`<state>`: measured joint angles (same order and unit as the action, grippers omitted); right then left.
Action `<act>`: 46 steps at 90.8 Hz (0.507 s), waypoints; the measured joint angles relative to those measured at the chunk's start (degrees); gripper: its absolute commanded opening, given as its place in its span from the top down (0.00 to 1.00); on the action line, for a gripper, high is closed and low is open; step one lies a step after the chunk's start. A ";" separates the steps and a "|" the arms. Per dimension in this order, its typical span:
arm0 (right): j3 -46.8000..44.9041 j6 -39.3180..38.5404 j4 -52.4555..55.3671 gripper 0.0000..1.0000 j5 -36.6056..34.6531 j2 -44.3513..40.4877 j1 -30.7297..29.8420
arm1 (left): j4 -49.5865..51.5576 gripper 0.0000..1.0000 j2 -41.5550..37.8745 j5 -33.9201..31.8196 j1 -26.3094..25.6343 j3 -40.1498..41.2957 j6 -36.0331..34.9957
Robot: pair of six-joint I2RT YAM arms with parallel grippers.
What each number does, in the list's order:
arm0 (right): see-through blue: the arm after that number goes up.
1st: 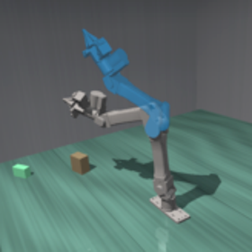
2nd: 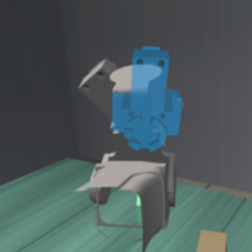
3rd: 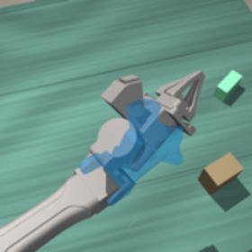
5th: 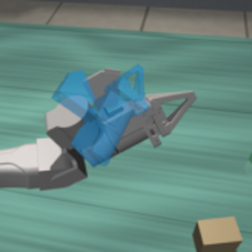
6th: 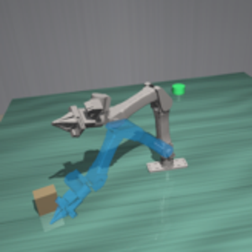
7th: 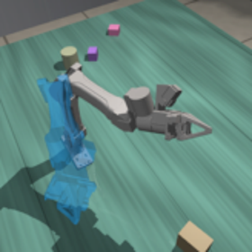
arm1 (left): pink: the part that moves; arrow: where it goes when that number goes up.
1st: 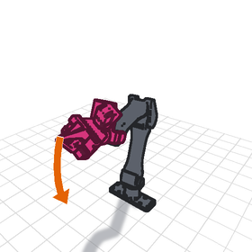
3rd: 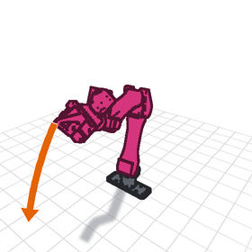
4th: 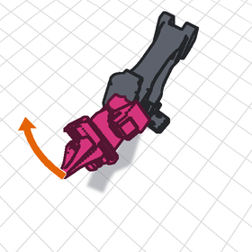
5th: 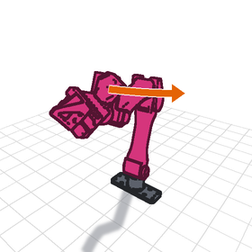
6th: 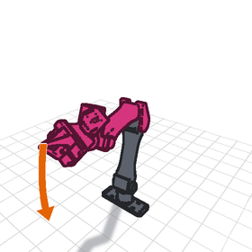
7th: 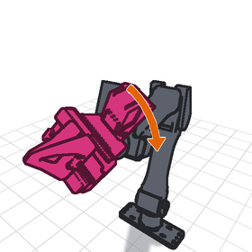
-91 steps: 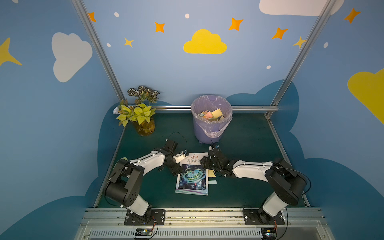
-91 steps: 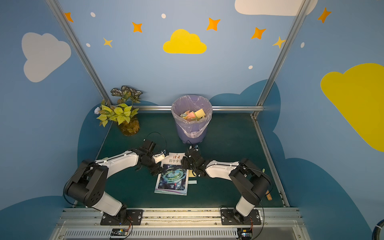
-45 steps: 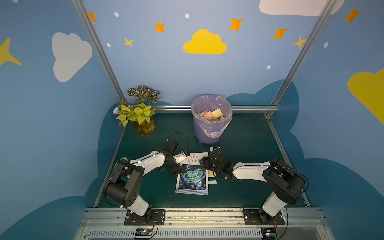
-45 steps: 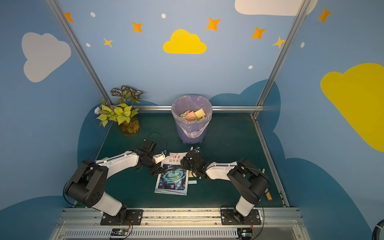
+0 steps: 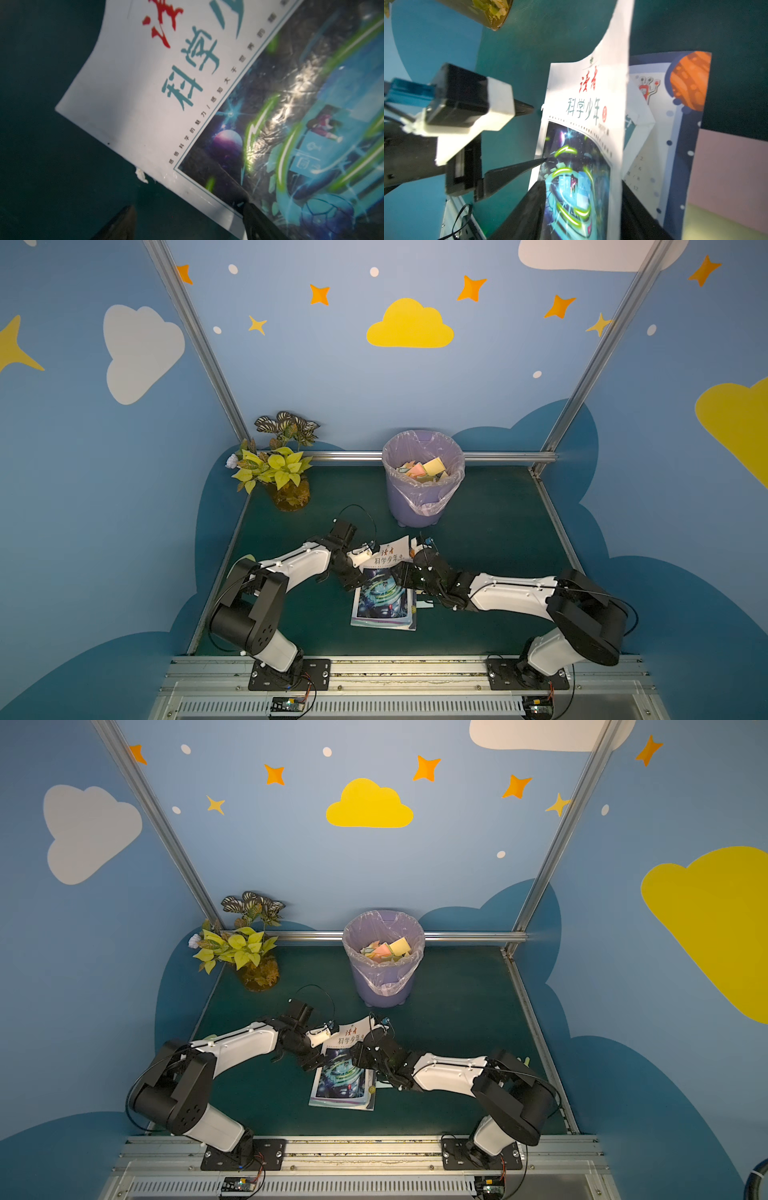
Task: Peel off the used sticky note
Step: Open the book at the center of the board.
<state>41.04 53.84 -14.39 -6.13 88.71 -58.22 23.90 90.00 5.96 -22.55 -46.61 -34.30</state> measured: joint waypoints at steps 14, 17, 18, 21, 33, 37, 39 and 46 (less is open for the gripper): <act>1.79 -0.07 0.98 0.44 0.04 -0.22 -1.33 | 0.20 0.16 -1.42 -0.87 0.24 0.42 0.02; 2.23 -0.07 1.11 0.44 0.02 -0.15 -1.53 | 0.63 0.16 -2.23 -0.76 0.61 0.55 0.00; 2.38 -0.07 1.14 0.44 0.04 -0.11 -1.55 | 0.79 0.16 -2.49 -0.76 0.76 0.57 0.00; 2.97 -0.07 1.31 0.44 0.04 0.09 -1.79 | 1.40 0.16 -3.58 -0.31 1.46 0.57 0.00; 5.40 -0.04 1.31 0.44 0.22 1.73 -2.93 | 4.98 0.15 -10.54 4.98 7.67 -0.50 0.20; 6.34 -0.02 1.27 0.44 0.39 2.49 -3.26 | 6.27 0.15 -12.76 7.54 10.32 -1.64 0.31; 6.84 -0.02 1.36 0.44 0.52 2.86 -3.43 | 6.91 0.15 -13.84 9.16 11.87 -2.40 0.39; 9.18 -0.02 1.31 0.44 1.01 4.74 -3.93 | 8.41 0.15 -17.00 14.05 16.65 -4.92 0.76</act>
<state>50.22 53.82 -13.08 -5.13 93.45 -62.15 32.32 72.99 20.01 -5.89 -51.53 -33.54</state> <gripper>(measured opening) 0.560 0.852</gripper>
